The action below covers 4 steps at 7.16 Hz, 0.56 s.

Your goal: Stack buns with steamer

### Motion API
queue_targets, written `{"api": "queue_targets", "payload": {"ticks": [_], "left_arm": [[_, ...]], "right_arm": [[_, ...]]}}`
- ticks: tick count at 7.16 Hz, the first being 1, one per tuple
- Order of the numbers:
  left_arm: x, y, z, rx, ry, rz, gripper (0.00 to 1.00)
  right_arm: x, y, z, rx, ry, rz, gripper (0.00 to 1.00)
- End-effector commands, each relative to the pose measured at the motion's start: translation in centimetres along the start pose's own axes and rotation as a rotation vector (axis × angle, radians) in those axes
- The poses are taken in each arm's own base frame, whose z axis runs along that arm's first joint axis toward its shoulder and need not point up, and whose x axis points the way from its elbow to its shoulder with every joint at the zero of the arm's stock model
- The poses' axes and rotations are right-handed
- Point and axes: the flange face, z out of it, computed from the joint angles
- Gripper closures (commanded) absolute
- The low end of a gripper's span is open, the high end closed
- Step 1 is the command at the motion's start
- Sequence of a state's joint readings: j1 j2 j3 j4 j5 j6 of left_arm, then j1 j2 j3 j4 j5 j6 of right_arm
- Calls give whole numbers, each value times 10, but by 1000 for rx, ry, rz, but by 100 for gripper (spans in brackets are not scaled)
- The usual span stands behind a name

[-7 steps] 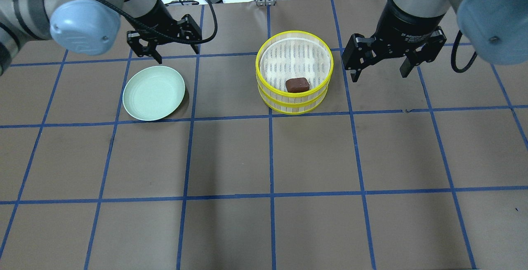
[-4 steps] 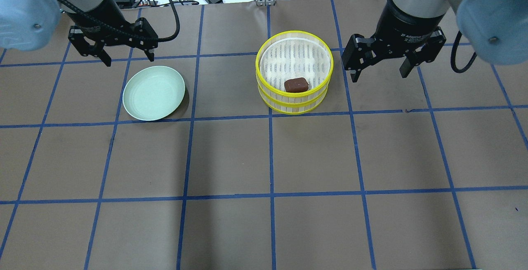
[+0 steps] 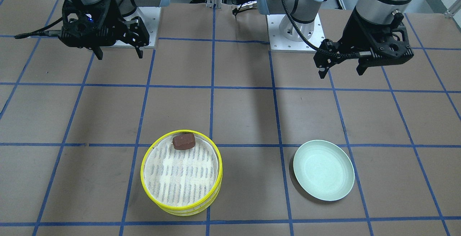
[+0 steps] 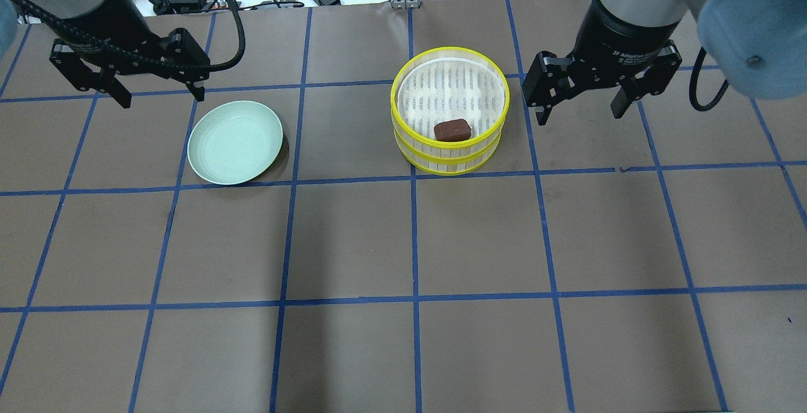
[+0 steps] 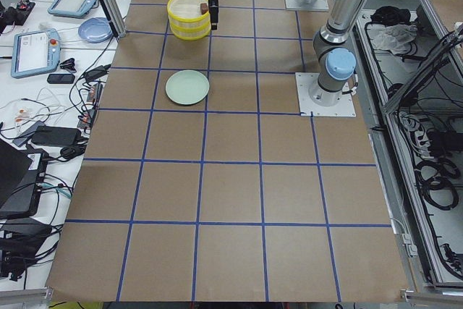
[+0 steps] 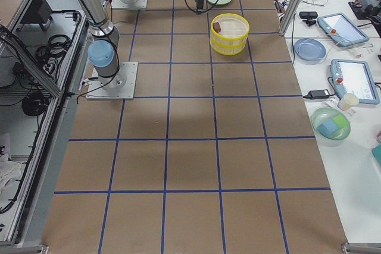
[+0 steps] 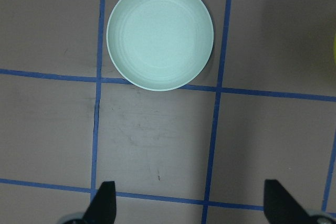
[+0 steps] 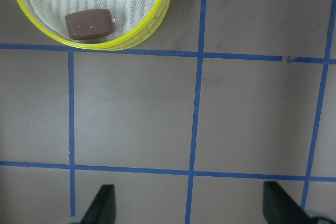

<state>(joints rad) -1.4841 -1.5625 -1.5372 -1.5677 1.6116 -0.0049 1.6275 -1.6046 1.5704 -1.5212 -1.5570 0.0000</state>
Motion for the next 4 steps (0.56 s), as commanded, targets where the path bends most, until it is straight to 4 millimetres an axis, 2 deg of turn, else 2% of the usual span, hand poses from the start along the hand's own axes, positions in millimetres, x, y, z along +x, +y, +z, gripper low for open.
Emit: {"api": "queue_targets", "payload": {"ticks": [1, 4], "left_arm": [[6, 5, -5, 16, 41, 5, 0], [5, 7, -4, 13, 35, 5, 0]], "right_arm": [[0, 0, 0, 0, 0, 0, 0], [0, 0, 0, 0, 0, -2, 0]]}}
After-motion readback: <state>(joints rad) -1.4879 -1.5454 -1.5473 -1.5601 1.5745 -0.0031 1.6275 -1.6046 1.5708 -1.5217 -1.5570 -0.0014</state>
